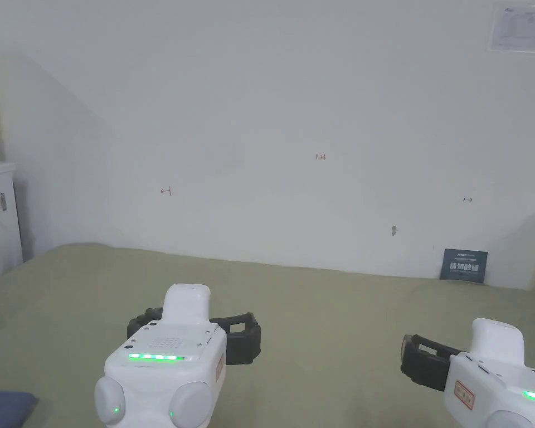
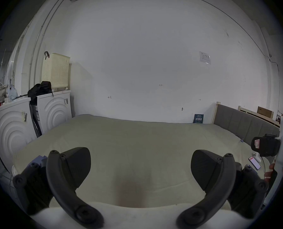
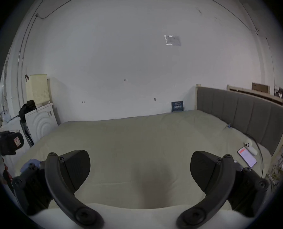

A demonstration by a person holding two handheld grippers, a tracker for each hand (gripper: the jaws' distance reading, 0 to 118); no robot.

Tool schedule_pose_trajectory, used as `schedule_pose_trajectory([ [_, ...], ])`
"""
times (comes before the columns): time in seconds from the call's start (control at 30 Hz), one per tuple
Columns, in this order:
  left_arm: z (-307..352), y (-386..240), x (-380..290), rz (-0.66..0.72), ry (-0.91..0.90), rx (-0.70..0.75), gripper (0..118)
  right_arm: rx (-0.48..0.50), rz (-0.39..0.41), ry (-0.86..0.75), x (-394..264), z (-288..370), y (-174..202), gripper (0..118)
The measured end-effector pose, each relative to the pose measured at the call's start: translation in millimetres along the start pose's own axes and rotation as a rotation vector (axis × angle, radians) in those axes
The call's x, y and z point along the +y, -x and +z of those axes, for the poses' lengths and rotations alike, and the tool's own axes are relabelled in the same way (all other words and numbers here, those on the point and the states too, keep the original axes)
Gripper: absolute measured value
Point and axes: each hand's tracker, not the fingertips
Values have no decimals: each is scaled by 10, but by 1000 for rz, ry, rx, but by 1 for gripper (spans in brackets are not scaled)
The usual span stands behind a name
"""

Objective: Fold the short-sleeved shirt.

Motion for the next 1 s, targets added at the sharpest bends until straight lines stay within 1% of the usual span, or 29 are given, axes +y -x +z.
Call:
schedule_pose_trajectory([
  [0.07, -21, -1, 18, -3, 4, 0, 118, 44, -42, 37, 20, -38, -44, 118],
  [0.13, -22, -4, 31, -7, 6, 0, 118, 46, -51, 55, 43, -57, -64, 118],
  [0.23, -45, 5, 39, -17, 4, 4, 118, 14, -34, 92, 84, -87, -57, 118],
  [0.3, -68, 16, 47, -18, 6, 9, 118, -29, -12, 102, 105, -113, -47, 118],
  [0.37, -95, 31, 53, -11, 14, 12, 118, -49, 13, 102, 116, -133, -40, 118],
  [0.8, -179, -5, 29, -15, 25, 10, 118, -29, 25, 121, 144, -181, -59, 118],
  [1.0, -185, -36, 45, -24, 23, 4, 118, -51, 32, 143, 169, -207, -55, 118],
])
